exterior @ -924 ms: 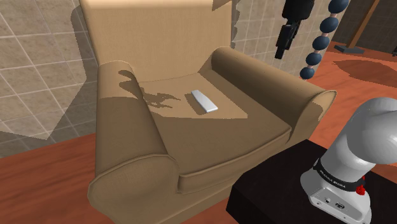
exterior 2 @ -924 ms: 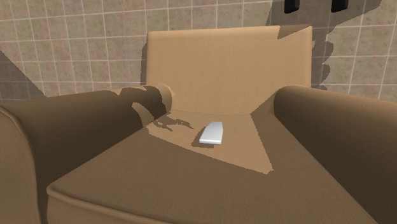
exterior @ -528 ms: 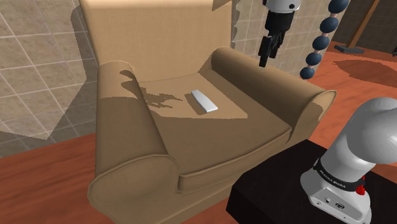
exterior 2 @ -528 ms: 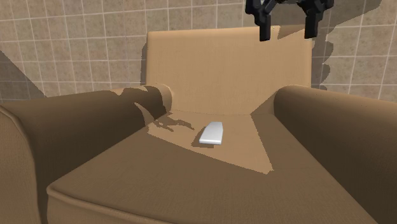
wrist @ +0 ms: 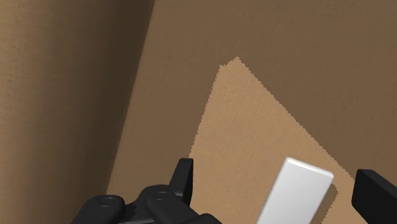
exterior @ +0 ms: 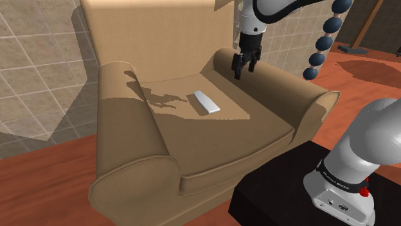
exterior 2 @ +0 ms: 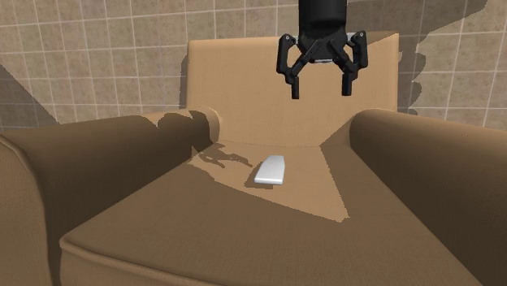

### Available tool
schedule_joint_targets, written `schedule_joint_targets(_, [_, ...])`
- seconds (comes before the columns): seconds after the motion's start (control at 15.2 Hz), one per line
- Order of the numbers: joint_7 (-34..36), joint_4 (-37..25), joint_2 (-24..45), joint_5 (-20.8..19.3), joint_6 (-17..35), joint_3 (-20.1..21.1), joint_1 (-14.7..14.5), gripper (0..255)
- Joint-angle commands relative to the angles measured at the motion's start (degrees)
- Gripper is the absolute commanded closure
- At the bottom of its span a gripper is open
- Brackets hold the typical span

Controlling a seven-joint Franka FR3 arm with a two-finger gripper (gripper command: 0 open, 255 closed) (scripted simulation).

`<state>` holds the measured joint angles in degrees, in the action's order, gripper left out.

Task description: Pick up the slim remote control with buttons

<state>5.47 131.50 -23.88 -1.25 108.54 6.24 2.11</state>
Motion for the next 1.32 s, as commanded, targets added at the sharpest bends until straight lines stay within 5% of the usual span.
schedule_joint_targets(0.0, [2.75,-1.31,3.84,0.34,2.36,0.94,0.10,0])
schedule_joint_targets(1.06, [20.82,-22.98,39.19,-1.88,14.47,2.85,-0.25,0])
schedule_joint_targets(1.25, [20.96,-22.41,39.97,-2.04,15.81,2.76,-0.33,0])
